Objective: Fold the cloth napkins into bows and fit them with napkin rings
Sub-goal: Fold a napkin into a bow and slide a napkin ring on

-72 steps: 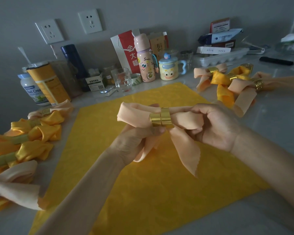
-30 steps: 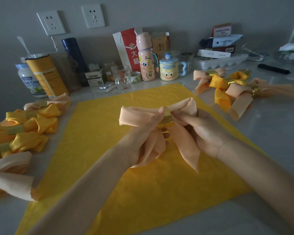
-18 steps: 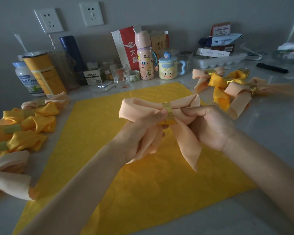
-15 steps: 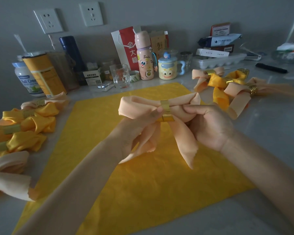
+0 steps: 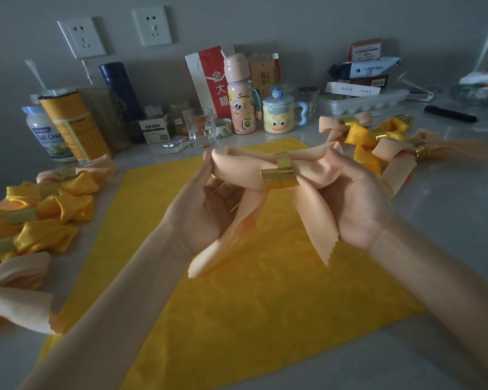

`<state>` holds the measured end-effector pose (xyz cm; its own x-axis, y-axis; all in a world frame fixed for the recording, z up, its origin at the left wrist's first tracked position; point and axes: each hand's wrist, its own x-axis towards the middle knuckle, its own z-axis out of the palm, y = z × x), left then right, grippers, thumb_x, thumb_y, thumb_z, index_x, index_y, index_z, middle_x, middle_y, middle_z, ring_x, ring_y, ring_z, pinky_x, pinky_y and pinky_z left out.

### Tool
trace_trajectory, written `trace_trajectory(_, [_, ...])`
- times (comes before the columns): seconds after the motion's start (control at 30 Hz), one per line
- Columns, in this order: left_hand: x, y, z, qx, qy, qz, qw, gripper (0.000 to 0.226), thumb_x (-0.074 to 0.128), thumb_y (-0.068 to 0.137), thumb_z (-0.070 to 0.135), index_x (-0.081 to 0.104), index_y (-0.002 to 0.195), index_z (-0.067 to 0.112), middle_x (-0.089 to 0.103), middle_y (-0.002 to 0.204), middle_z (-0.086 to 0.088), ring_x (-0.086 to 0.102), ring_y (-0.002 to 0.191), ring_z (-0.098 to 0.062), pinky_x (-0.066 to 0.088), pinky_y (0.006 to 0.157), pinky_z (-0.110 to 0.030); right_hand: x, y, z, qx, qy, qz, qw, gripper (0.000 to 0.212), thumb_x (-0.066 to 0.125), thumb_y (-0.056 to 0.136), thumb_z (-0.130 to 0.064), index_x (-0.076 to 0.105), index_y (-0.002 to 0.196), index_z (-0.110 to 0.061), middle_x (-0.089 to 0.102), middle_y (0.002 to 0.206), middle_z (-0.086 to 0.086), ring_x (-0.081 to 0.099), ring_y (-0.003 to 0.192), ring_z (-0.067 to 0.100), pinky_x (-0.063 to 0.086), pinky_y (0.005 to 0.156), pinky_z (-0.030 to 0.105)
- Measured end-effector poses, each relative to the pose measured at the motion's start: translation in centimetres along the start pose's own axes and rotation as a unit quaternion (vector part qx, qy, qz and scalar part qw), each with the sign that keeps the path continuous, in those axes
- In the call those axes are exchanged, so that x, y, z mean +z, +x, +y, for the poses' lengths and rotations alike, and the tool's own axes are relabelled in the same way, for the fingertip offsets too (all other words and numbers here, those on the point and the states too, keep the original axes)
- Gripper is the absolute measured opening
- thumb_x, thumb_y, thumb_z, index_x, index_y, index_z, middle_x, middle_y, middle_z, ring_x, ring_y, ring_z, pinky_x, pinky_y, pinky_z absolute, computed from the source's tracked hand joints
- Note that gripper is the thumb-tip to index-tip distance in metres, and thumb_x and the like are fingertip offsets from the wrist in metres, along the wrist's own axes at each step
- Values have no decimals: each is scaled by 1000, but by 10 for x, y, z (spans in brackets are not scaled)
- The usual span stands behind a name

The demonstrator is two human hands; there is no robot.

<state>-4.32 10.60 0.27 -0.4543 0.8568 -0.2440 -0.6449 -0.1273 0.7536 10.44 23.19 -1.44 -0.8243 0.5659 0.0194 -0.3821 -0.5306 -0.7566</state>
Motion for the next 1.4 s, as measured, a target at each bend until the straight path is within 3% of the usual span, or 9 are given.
trace_trajectory(0.1, [5, -1, -6, 7, 38, -7, 999, 37, 49, 92, 43, 59, 110, 11, 69, 82, -5, 67, 74, -17, 57, 68, -31, 1, -1, 2, 18, 8, 19, 1000, 31, 53, 80, -32, 75, 86, -12, 71, 85, 5, 67, 71, 15, 54, 65, 23])
trace_trajectory(0.2, [10, -3, -11, -2, 29, -12, 1000, 32, 50, 94, 35, 60, 114, 12, 70, 93, -7, 64, 84, -17, 51, 86, -32, 3, -3, 5, 32, -35, 38, 998, 27, 54, 81, -27, 76, 72, -16, 68, 70, -1, 63, 59, 11, 50, 58, 19])
trace_trajectory(0.33, [11, -3, -12, 25, 35, -37, 998, 34, 48, 95, 34, 57, 118, 12, 69, 96, -11, 65, 82, -19, 53, 82, -31, 2, -3, 6, 42, -63, 33, 997, 26, 47, 92, -22, 71, 85, -14, 64, 62, -2, 59, 56, 10, 45, 63, 23])
trace_trajectory(0.57, [1, 2, -23, 179, 266, -127, 939, 47, 43, 87, 59, 62, 103, 20, 60, 83, -4, 50, 73, -19, 42, 65, -31, 0, -3, 3, 0, -37, -29, 999, 25, 49, 83, -22, 70, 93, -12, 68, 88, 5, 63, 74, 16, 47, 77, 29])
trace_trajectory(0.67, [8, -4, -29, 112, 227, -137, 958, 23, 56, 80, 49, 73, 75, 35, 70, 85, 2, 61, 85, -19, 44, 85, -34, 1, -4, 5, 3, -31, -44, 999, 23, 52, 80, -19, 70, 92, -13, 69, 87, 3, 65, 74, 16, 48, 77, 29])
trace_trajectory(0.87, [0, 5, -41, 84, 264, -113, 954, 82, 76, 41, 71, 63, 104, 20, 66, 89, 3, 61, 79, -9, 50, 66, -21, 7, -6, 10, 9, -47, -65, 997, 28, 47, 82, -18, 74, 87, -14, 70, 84, 0, 66, 75, 11, 50, 77, 23])
trace_trajectory(1.07, [1, 1, -40, 131, 284, -73, 947, 41, 63, 75, 52, 64, 101, 20, 68, 97, 2, 63, 91, -15, 49, 82, -31, 8, -7, 12, 29, -63, -73, 995, 28, 48, 85, -19, 74, 92, -15, 71, 85, 1, 66, 75, 12, 53, 67, 20])
trace_trajectory(1.23, [0, 8, -34, 72, 255, -58, 963, 39, 82, 57, 35, 72, 92, 21, 72, 91, 2, 66, 80, -9, 49, 69, -22, 6, -3, 10, 1, -108, -20, 994, 22, 50, 87, -22, 64, 101, -13, 68, 88, 5, 65, 82, 15, 52, 74, 26])
trace_trajectory(1.4, [4, 1, -31, 17, 103, -74, 992, 21, 72, 77, 24, 65, 94, 14, 64, 92, -8, 60, 90, -22, 46, 89, -36, 5, -8, 22, -18, -363, 44, 931, 42, 41, 91, -50, 60, 115, -21, 69, 104, 0, 65, 97, 15, 52, 82, 31])
